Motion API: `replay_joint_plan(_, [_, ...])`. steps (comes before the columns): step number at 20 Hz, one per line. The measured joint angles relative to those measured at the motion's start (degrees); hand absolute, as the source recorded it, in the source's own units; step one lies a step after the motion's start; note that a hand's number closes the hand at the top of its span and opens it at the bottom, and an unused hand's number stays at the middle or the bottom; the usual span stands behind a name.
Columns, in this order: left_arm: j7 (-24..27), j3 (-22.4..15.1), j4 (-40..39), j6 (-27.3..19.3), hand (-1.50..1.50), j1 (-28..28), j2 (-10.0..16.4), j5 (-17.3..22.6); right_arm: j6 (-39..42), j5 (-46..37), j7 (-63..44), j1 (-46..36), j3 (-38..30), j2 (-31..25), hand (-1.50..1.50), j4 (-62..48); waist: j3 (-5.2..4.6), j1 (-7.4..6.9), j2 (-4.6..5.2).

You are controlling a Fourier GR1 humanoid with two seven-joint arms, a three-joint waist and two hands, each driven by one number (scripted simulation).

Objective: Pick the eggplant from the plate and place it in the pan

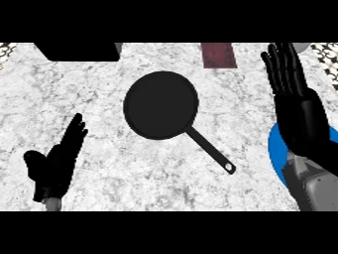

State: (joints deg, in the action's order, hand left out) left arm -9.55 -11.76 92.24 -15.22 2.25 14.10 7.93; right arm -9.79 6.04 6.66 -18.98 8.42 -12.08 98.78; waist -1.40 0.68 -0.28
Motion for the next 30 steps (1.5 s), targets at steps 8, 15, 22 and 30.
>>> replay_joint_plan(8, [3.32, 4.69, 1.24, 0.14, 0.00, -6.34, 2.90, -0.61, 22.09, 10.65, -3.79, 10.27, -1.29, -12.59, -1.50, -14.15, 1.50, -0.37, 1.66])
replay_joint_plan(15, [3.66, 7.41, -0.98, 1.23, 0.00, -10.01, 4.26, 0.34, 31.08, 6.78, 13.19, 15.72, -13.56, -29.71, -1.50, -28.72, 1.66, 0.58, 1.07])
replay_joint_plan(22, [4.13, 7.33, -4.03, 2.37, 0.00, -13.73, 3.68, 0.13, 43.04, 0.33, 21.97, 11.81, -16.32, -46.57, -1.50, -40.55, 1.55, -1.27, 0.97])
replay_joint_plan(30, [6.97, 8.78, -9.78, 5.39, 0.00, -16.64, 3.48, 0.83, 47.58, -9.26, 19.20, -1.65, -9.98, -53.71, -1.50, -47.51, 1.45, -2.75, 0.99])
